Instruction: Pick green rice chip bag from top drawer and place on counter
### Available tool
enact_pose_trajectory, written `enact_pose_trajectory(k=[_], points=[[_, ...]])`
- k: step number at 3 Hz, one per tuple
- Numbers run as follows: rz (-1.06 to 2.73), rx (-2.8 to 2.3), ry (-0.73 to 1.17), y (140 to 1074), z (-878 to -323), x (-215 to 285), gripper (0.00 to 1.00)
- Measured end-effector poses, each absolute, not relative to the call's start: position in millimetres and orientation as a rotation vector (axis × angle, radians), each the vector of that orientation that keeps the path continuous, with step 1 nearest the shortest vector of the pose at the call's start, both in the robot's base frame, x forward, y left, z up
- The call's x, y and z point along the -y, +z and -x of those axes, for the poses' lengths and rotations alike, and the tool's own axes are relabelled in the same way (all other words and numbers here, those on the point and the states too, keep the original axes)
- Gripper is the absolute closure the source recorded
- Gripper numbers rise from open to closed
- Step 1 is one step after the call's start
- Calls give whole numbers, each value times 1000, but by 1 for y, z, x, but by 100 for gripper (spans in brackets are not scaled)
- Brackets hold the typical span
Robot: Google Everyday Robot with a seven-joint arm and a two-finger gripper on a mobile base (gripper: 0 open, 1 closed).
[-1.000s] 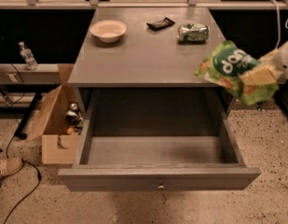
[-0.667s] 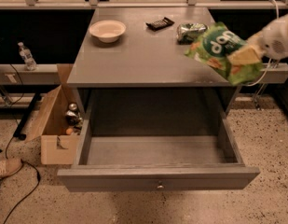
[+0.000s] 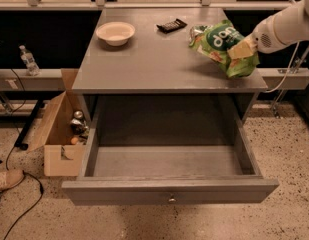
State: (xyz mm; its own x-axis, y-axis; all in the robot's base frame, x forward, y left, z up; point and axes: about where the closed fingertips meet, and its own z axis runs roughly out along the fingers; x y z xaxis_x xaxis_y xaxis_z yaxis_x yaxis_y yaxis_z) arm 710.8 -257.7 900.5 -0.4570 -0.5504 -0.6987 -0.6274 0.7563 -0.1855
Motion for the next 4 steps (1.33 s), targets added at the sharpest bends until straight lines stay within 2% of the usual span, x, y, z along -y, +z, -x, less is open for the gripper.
enact_pose_trajectory(k=[3, 4], points=[[777, -2249, 173, 867, -749, 260, 13], [758, -2234, 179, 875, -750, 266, 0]])
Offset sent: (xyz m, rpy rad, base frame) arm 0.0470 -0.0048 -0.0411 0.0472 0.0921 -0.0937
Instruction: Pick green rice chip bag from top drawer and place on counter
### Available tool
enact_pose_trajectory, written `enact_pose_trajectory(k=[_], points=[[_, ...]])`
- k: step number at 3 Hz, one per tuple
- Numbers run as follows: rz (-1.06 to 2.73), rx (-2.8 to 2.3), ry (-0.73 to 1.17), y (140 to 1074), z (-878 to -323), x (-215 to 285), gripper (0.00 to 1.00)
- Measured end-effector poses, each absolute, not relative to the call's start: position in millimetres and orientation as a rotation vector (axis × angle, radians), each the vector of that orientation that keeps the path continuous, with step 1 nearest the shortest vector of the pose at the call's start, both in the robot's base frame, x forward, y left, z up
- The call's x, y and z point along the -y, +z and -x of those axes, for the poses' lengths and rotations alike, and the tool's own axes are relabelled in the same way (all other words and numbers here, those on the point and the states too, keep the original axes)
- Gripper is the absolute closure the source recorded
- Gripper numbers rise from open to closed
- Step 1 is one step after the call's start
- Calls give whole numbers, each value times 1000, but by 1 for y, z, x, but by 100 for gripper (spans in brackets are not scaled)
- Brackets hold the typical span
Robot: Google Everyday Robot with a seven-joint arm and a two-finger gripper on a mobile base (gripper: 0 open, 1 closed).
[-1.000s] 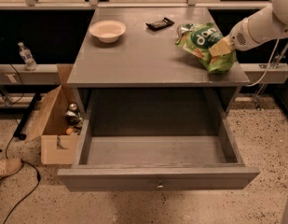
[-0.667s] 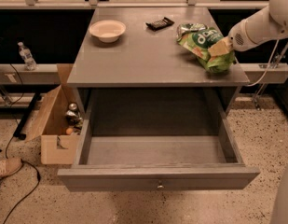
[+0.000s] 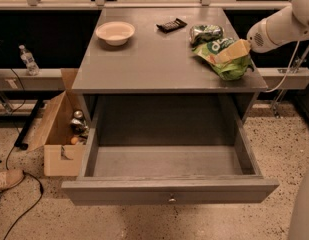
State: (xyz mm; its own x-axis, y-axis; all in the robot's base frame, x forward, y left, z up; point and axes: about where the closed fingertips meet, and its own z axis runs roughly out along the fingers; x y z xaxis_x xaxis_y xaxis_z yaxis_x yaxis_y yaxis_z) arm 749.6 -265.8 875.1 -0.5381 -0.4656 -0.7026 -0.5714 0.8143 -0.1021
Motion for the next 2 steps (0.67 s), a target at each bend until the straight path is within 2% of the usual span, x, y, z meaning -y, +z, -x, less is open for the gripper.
enact_pose_trajectory(k=[2], points=[[686, -2096, 172, 938, -730, 299, 0]])
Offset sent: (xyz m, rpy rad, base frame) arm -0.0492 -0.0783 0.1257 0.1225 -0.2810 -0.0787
